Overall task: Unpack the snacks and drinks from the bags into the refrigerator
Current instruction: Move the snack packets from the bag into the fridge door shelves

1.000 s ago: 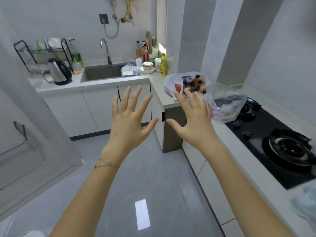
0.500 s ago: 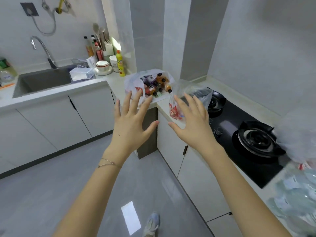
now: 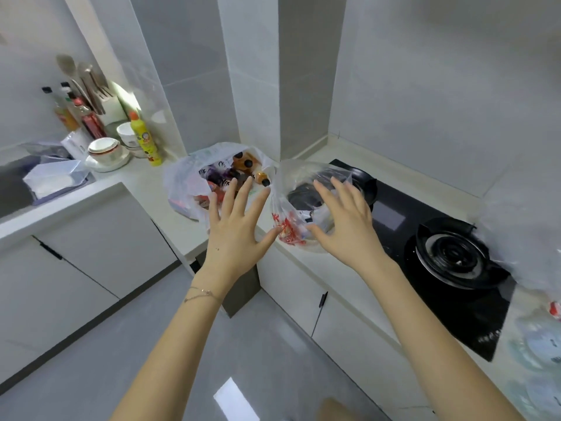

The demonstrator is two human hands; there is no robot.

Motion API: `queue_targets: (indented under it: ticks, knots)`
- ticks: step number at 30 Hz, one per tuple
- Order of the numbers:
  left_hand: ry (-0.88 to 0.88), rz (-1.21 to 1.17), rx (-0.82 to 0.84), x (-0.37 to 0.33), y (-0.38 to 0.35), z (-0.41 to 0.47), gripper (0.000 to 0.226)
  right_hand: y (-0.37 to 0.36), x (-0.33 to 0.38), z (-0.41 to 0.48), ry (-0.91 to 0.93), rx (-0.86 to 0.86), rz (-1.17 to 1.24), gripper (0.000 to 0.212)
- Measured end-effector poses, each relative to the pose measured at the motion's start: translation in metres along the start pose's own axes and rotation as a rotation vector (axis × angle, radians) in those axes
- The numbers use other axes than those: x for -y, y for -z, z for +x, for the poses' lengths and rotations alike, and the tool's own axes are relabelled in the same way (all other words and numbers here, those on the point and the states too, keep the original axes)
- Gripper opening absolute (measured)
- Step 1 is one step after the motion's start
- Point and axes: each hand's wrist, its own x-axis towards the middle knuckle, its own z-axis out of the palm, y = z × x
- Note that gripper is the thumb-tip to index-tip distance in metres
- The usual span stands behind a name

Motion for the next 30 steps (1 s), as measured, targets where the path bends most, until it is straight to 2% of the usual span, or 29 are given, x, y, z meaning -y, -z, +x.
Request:
queue_targets:
  ticks: [12,19,24,30]
  knots:
    - [-0.021,-0.033,0.114,0.000,-0.118,0.132,0.075,-0.043,-0.101,0.125,-0.035,0.134,-0.030,0.075]
    - [0.018,-0.057,0.189,0.003,-0.178,0.167,0.074,-0.079,-0.147,0.173,-0.019,0.286,-0.019,0.076]
    - [0.035,-0.070,0.308,0.009,-0.214,0.183,0.077,-0.107,-0.170,0.192,-0.073,0.384,-0.019,0.073]
    - [-0.032,-0.086,0.483,0.027,-0.257,0.197,0.079,-0.141,-0.190,0.210,-0.150,0.437,-0.024,0.072]
